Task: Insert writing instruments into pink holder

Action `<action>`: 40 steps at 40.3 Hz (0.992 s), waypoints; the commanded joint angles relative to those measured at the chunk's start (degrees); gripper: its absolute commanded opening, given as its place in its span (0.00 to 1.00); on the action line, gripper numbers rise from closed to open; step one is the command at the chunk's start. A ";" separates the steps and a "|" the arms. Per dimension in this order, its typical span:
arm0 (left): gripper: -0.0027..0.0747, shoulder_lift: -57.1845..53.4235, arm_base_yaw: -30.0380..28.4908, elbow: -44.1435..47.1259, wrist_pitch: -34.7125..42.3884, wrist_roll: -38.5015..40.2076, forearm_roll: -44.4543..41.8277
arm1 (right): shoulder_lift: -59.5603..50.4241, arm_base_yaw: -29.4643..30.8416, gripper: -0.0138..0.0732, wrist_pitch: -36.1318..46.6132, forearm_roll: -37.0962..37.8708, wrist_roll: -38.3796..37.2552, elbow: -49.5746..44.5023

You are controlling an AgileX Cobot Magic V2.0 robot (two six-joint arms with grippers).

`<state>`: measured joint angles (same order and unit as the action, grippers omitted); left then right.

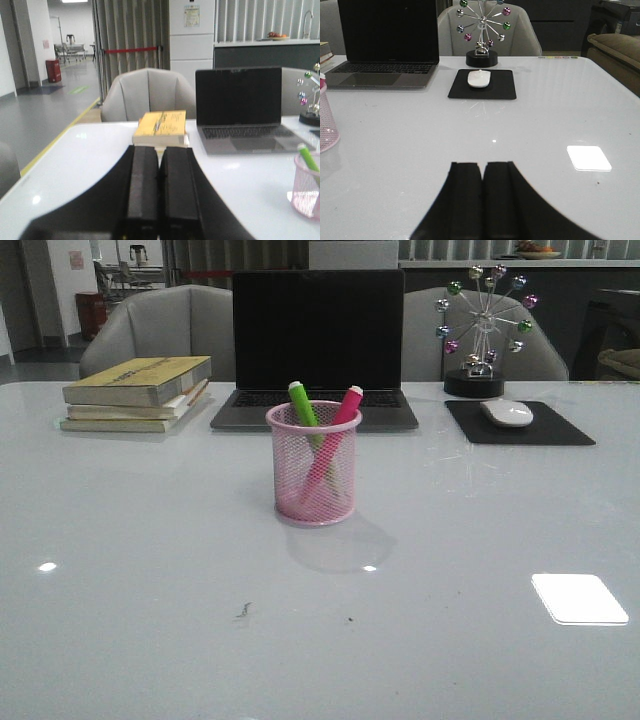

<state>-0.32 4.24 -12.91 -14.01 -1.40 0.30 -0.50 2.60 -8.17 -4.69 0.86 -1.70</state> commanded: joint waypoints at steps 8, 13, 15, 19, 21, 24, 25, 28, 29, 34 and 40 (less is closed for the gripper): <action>0.15 -1.34 -0.08 7.02 9.51 0.08 0.50 | -1.09 -0.10 0.22 4.52 0.51 0.10 -0.11; 0.15 -1.34 -0.08 11.11 15.41 0.08 0.50 | -1.09 -0.10 0.22 4.52 0.51 0.10 -0.11; 0.15 -1.34 -0.08 12.58 17.30 0.08 0.50 | -1.09 -0.10 0.22 4.52 0.51 0.10 -0.11; 0.15 -1.34 -0.08 13.35 15.96 0.08 0.50 | -1.09 -0.10 0.22 4.52 0.51 0.10 -0.11; 0.15 -1.34 -0.08 13.35 15.70 0.08 0.50 | -1.09 -0.10 0.22 4.52 0.51 0.10 -0.11; 0.15 -1.34 -0.08 13.35 15.18 0.08 0.50 | -1.09 -0.10 0.22 4.52 0.51 0.10 -0.11; 0.15 -1.34 -0.08 13.35 15.04 0.08 0.50 | -1.09 -0.10 0.22 4.52 0.51 0.10 -0.11; 0.15 -1.34 -0.08 13.35 14.95 0.08 0.50 | -1.09 -0.10 0.22 4.52 0.51 0.10 -0.11; 0.15 -1.34 -0.08 13.35 14.95 0.08 0.50 | -1.09 -0.10 0.22 4.52 0.51 0.10 -0.11; 0.15 -1.34 -0.08 13.35 14.95 0.08 0.50 | -1.09 -0.10 0.22 4.52 0.51 0.10 -0.11; 0.15 -1.22 -0.08 13.35 14.95 0.08 0.50 | -1.09 -0.10 0.22 4.52 0.51 0.10 -0.11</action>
<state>-0.32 4.24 0.26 -3.91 -1.40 0.30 -0.50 2.60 -8.19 -4.69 0.86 -1.70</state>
